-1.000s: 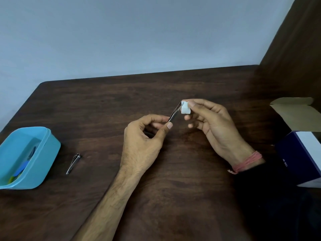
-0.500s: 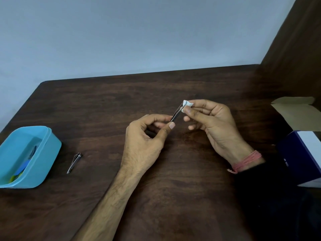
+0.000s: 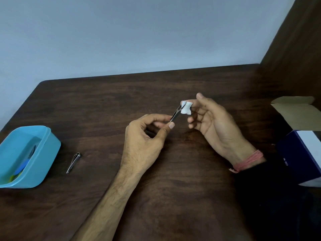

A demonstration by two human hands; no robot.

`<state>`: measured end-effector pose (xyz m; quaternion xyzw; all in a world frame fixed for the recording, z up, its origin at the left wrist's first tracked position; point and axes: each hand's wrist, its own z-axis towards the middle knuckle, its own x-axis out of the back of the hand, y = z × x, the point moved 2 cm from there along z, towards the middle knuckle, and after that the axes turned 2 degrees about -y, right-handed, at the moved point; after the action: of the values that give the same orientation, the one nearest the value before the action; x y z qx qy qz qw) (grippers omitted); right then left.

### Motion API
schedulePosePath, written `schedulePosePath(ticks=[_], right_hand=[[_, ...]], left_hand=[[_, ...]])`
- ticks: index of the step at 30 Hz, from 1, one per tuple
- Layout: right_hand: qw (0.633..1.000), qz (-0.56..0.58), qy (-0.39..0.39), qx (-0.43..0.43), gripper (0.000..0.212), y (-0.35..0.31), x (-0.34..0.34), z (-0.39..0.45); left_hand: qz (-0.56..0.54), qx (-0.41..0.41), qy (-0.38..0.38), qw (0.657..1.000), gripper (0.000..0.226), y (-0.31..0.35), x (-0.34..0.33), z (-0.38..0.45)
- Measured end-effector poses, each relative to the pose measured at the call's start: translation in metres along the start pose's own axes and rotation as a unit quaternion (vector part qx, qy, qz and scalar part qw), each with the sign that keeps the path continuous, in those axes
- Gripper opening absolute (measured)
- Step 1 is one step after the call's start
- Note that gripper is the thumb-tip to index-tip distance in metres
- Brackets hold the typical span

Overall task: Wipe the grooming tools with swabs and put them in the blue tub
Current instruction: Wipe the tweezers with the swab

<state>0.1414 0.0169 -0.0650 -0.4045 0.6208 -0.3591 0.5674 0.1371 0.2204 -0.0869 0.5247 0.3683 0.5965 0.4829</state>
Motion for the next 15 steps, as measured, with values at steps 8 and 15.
schedulePosePath(ticks=[8,15], right_hand=[[0.994,0.051,-0.076,-0.062,0.035,0.001,-0.0041,-0.0029],[0.996,0.024,-0.072,-0.044,0.034,0.0034,-0.0027,-0.0018]], left_hand=[[-0.009,0.0,0.003,1.0,0.014,0.0009,0.0001,-0.0005],[-0.01,0.002,0.002,1.0,0.014,-0.0012,0.0,0.0001]])
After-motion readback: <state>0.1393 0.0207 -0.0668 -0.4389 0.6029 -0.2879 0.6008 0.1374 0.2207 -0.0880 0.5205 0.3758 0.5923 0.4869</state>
